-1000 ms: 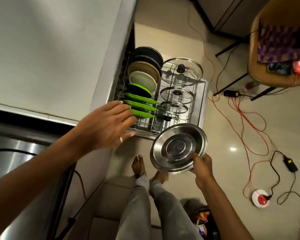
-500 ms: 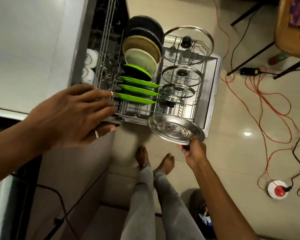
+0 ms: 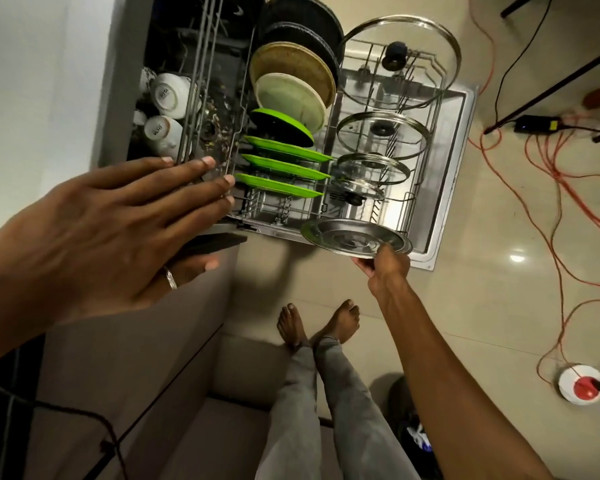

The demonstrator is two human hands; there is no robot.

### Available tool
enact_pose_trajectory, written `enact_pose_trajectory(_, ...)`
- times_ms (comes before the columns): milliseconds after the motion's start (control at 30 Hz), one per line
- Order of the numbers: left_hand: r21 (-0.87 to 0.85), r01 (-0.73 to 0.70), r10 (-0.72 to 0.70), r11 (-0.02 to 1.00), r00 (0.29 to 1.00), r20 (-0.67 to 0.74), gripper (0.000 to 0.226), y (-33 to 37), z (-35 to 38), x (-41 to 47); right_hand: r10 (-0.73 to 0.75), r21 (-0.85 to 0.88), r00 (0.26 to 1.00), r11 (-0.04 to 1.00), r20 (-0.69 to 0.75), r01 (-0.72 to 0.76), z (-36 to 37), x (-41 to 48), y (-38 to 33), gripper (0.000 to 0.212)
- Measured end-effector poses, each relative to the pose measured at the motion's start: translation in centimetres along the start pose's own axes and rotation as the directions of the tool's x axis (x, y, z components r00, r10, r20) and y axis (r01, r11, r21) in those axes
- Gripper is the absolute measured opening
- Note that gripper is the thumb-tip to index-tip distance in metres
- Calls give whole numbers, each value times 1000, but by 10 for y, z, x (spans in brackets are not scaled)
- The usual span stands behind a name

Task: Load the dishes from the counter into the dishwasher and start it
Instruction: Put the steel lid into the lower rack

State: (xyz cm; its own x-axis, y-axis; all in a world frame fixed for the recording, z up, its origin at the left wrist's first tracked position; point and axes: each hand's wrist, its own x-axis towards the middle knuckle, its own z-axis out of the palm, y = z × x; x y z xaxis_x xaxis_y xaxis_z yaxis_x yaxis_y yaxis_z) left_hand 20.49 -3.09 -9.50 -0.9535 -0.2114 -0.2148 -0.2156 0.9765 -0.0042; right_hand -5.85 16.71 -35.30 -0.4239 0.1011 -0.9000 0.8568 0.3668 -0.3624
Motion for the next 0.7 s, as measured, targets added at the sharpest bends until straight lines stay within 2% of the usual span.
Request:
enact_pose_trajectory(333, -44, 14, -14, 999, 1000, -9, 68, -2, 7, -2, 49, 20, 998, 999, -43, -48, 23, 11, -5, 14)
enact_pose_trajectory(700, -85, 19, -21, 996, 1000, -20, 71, -4, 14, -3, 16, 27, 997, 1000, -77, -14, 15, 2, -6, 13)
